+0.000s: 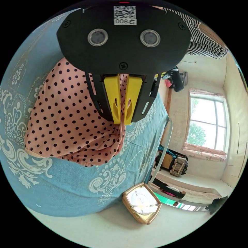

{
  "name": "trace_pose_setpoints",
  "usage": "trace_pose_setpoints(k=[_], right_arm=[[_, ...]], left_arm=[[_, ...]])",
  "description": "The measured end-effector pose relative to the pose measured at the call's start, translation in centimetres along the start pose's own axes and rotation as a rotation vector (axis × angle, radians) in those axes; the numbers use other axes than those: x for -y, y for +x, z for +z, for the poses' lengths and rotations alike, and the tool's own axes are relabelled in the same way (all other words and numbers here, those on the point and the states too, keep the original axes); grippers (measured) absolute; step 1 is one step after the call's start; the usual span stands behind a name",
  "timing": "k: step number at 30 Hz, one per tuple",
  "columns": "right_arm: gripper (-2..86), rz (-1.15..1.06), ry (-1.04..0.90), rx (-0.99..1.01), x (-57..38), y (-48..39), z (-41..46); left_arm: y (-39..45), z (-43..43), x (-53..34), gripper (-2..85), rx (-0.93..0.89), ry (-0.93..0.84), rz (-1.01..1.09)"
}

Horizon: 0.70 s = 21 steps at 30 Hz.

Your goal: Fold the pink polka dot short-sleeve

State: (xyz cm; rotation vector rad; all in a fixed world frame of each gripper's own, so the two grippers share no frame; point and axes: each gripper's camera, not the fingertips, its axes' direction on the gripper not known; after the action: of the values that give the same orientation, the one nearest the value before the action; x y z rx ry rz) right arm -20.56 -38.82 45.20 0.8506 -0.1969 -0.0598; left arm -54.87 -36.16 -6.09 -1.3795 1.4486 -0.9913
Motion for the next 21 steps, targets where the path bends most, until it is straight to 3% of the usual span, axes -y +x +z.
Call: trace_pose_setpoints(k=[12, 21], right_arm=[[2.8, -0.021, -0.061, -0.044, 3.9, -5.8, 1.9], [3.8, -0.137, 0.020, -0.061, 3.6, -11.6, -2.3]], left_arm=[[-6.2, -4.1, -3.5, 0.9, -0.008, 0.038, -0.068], [-3.3, -5.1, -5.4, 0.2, 0.015, 0.062, 0.118]])
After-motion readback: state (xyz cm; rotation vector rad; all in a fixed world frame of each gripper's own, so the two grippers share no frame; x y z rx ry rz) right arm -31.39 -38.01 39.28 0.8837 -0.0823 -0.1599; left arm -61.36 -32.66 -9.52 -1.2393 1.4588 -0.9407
